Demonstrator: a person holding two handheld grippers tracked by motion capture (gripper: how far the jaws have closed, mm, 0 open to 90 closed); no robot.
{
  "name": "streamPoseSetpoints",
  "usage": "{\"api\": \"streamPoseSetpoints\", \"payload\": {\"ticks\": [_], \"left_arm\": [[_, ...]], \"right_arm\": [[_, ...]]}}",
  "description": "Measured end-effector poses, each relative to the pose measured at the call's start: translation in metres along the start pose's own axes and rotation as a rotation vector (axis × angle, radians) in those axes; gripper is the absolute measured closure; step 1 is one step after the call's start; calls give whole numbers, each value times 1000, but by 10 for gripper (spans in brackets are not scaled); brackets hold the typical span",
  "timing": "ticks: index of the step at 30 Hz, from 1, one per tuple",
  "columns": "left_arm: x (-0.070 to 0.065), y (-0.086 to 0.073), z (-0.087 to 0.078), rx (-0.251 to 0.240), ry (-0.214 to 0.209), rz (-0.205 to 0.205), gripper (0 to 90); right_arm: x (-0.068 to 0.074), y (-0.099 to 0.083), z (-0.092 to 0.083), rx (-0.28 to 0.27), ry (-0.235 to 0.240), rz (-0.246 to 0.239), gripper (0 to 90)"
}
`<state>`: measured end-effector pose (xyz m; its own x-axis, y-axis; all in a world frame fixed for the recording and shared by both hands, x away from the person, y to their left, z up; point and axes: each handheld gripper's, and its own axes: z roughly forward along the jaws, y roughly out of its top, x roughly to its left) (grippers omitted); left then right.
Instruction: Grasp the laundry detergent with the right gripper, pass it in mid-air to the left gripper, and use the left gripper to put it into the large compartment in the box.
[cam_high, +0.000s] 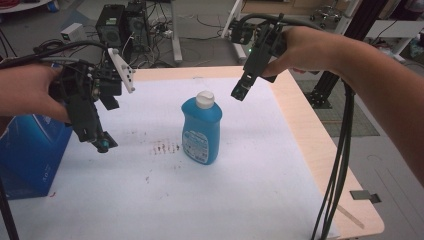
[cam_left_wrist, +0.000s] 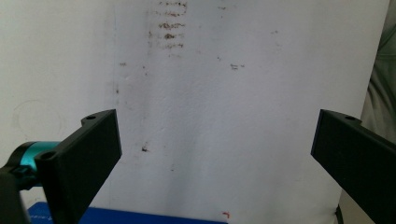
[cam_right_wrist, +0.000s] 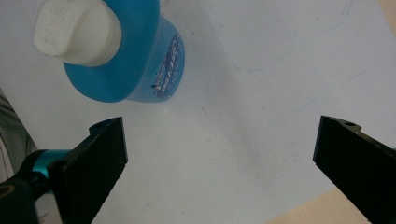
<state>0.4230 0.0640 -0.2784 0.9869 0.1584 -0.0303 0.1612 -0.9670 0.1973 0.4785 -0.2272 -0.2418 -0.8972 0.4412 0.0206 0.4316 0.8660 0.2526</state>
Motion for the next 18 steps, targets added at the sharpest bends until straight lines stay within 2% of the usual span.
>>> {"api": "streamPoseSetpoints", "payload": {"ticks": [4, 6, 9, 15, 18], "left_arm": [[0, -1, 1, -2, 4, 3, 17], [0, -1, 2, 1, 3, 5, 17], [0, -1, 1, -1, 3, 6, 16], [-1, -1, 2, -5, 5, 8, 17], [-2, -2, 3, 1, 5, 11, 17]], "right_arm": [[5, -10, 1, -35, -5, 30, 23], [10, -14, 2, -58, -16, 26, 23], [16, -20, 3, -81, -22, 60, 22], [28, -32, 13, -129, -1, 117, 23], [34, -38, 19, -155, 5, 130, 23]]}}
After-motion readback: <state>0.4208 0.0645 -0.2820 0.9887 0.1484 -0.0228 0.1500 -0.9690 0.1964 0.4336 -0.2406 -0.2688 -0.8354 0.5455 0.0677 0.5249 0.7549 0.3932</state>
